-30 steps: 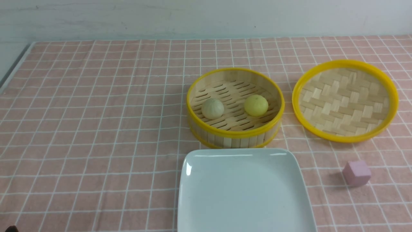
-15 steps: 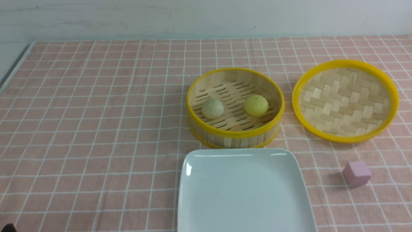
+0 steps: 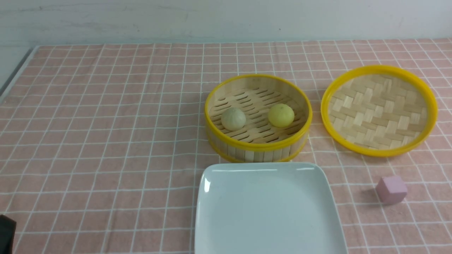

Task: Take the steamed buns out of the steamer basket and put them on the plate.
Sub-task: Use the right arm to grab the steamed stuffed bun that is closest to it

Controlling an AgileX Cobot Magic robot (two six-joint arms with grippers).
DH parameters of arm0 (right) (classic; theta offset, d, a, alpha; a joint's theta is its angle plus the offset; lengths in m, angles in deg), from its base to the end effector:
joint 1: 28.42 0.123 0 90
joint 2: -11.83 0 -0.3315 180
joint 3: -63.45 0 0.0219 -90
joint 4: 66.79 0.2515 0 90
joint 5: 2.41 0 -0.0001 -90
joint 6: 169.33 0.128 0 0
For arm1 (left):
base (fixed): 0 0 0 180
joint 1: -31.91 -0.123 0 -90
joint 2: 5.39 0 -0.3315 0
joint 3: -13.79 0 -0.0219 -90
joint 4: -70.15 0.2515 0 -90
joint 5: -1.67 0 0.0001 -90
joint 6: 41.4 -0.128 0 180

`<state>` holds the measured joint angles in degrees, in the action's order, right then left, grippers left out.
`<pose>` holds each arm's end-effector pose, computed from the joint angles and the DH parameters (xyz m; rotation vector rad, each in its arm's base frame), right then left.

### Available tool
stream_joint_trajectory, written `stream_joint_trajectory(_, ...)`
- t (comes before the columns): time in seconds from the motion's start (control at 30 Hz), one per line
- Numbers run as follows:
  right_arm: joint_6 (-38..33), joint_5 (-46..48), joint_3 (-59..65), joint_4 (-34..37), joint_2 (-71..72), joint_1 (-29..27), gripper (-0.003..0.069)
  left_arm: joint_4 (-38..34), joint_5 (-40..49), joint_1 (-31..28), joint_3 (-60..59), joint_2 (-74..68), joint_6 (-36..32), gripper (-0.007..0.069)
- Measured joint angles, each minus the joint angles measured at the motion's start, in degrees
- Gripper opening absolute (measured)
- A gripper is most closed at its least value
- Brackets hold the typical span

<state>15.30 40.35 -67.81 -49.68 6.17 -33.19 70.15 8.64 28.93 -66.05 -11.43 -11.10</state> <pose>-0.0112 0.0266 0.3070 0.1719 1.6732 0.3338 0.0474 0.0025 0.1913 -0.4676 1.5646 -0.3669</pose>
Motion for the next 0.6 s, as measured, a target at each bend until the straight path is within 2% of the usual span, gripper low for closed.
stream_joint_trajectory(0.3,-1.3,2.5,0.0,0.6,0.0,0.0,0.0240,0.0,-2.0,0.0,-0.1,0.0,2.2,0.0242)
stream_joint_trajectory(0.4,-5.3,4.3,0.0,2.2,0.0,0.0,0.0240,0.0,-3.4,0.0,-0.1,0.0,2.2,0.0246)
stream_joint_trajectory(0.5,-12.9,6.3,-0.1,6.1,0.0,0.0,0.0240,0.0,-4.1,0.0,-0.1,0.0,2.2,0.0269)
stream_joint_trajectory(0.6,-18.8,6.7,-0.5,10.5,-1.3,0.0,0.0240,0.0,-0.9,0.0,1.9,0.0,2.2,0.0311)
